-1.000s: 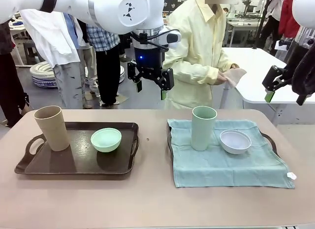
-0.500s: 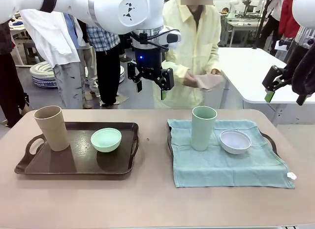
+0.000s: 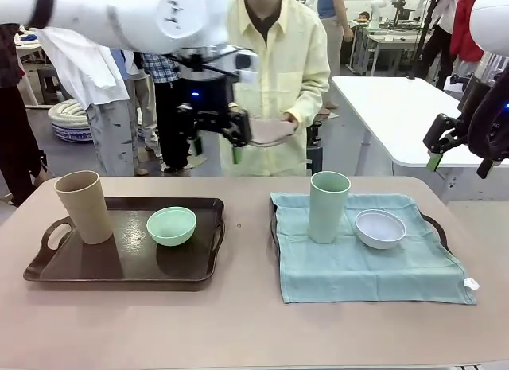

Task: Set up a tray with a mat and arrange the tableware.
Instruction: Pick up the Picnic Bowl and Reusable plastic cup from the Handle tray in front of the human's position and hold them in the air.

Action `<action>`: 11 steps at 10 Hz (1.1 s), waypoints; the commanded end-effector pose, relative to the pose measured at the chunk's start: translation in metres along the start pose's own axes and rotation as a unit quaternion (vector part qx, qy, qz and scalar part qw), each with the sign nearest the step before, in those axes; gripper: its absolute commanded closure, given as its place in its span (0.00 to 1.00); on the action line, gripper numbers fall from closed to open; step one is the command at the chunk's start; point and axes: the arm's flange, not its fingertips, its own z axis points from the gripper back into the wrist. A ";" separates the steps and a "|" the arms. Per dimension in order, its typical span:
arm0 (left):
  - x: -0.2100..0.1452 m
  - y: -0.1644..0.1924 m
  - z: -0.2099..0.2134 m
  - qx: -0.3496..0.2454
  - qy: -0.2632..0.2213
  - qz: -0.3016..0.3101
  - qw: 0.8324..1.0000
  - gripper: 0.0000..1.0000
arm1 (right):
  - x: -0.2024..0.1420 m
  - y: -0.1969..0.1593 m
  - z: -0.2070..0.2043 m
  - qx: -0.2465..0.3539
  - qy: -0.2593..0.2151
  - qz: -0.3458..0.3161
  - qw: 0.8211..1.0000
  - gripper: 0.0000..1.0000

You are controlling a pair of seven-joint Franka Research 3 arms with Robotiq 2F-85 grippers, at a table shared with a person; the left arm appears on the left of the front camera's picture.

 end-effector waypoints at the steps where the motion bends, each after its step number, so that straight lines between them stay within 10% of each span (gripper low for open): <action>1: -0.047 0.046 0.019 -0.023 -0.022 0.039 0.999 0.00 | 0.003 -0.007 0.001 0.028 0.000 -0.026 0.999 0.00; 6: -0.113 0.175 0.057 -0.164 -0.094 0.084 0.978 0.00 | 0.017 -0.071 0.017 0.226 0.072 -0.053 0.970 0.00; 11: -0.165 0.265 0.047 -0.360 -0.136 0.137 0.913 0.00 | 0.002 -0.169 0.015 0.365 0.097 -0.085 0.922 0.00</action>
